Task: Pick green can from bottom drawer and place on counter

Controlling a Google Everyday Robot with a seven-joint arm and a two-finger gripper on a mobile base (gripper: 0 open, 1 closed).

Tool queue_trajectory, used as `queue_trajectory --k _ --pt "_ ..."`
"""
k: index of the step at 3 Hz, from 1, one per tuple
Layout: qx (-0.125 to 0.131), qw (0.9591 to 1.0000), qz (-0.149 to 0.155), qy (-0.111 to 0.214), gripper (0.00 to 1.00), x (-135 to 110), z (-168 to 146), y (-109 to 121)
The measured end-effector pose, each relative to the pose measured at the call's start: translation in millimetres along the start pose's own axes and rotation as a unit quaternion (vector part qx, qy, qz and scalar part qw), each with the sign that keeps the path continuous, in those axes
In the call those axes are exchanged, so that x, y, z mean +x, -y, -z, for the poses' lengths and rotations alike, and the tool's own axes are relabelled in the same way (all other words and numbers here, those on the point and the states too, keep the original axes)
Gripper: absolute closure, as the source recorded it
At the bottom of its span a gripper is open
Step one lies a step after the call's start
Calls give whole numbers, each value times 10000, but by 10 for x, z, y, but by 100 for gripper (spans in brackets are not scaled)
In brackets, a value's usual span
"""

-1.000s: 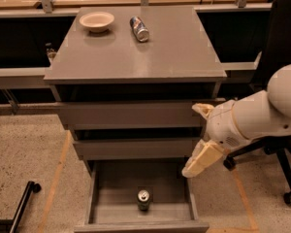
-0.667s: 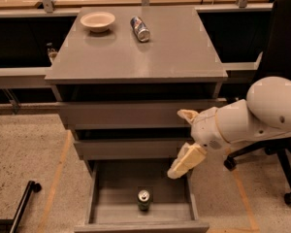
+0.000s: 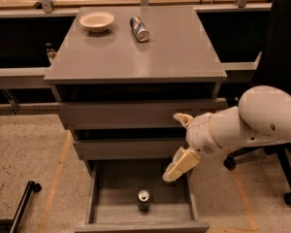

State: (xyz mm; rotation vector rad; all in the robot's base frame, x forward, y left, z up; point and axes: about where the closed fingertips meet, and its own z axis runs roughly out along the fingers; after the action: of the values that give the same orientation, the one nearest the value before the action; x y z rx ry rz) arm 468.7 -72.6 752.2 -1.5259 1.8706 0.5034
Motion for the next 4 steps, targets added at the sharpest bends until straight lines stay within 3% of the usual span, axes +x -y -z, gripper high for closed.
queue_trajectory --k 2,3,4 --pt "-23 9995 150 282 0 316 -857 12" --pt "-129 9995 43 290 0 609 -1235 58" --pt "-317 9987 -285 266 0 1001 -1563 105"
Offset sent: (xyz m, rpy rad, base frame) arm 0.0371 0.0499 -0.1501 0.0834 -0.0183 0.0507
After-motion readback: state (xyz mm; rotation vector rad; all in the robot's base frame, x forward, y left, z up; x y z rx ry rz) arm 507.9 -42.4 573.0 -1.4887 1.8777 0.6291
